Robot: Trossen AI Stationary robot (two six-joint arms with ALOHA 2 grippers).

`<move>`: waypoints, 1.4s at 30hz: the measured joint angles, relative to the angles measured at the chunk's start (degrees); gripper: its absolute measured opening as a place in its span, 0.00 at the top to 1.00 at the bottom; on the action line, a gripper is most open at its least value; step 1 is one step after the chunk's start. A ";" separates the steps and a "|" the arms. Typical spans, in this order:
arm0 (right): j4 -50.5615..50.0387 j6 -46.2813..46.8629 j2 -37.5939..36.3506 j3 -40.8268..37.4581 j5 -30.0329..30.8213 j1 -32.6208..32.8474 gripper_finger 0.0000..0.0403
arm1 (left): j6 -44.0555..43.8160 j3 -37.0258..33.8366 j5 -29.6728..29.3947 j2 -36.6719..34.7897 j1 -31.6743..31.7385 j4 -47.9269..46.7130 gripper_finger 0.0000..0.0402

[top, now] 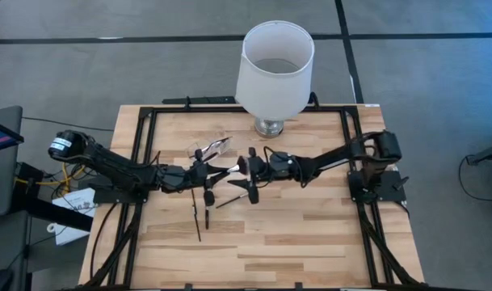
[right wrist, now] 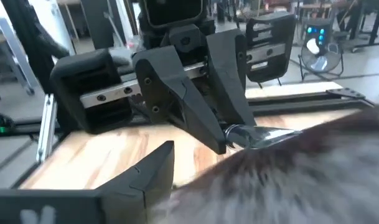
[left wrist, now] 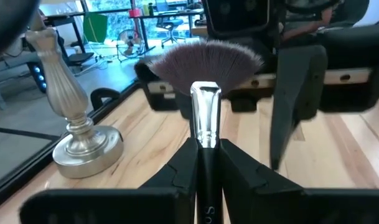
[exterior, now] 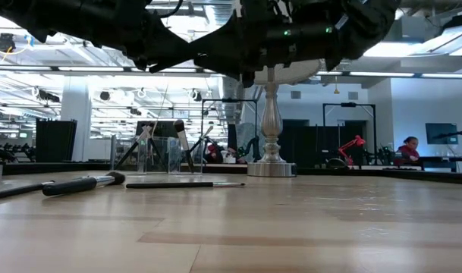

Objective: Put items in baskets/containers
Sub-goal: Put the black highlighter brush into the transparent organizer

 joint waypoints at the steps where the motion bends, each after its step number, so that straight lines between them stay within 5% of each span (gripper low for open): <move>1: -1.47 -0.14 -1.07 -0.02 0.03 0.00 0.57 | -0.02 0.00 -0.01 0.00 0.00 0.04 0.88; 11: -19.92 -1.50 -13.41 0.13 1.69 -0.03 0.58 | -0.05 -0.23 -0.05 0.11 -0.03 -0.74 0.88; 20: -34.37 -7.55 -34.87 -1.22 10.55 5.74 0.67 | -0.12 -0.26 -0.71 0.13 0.06 -0.03 0.88; 25: -18.38 -9.85 -36.35 -13.74 21.17 9.28 0.72 | -0.07 -0.26 -0.40 -0.51 0.08 1.02 0.88; 29: -3.81 5.04 -30.86 -21.94 26.16 7.72 0.75 | 0.01 -0.24 -0.39 -1.40 0.19 2.40 0.88; 33: 9.04 14.20 -21.00 -24.28 25.33 5.40 0.76 | 0.12 -0.22 -0.28 -1.38 0.17 3.05 0.88; 42: 38.50 5.47 -0.35 -18.48 9.21 1.76 0.68 | 1.35 -0.20 -0.28 -1.38 0.17 4.62 0.88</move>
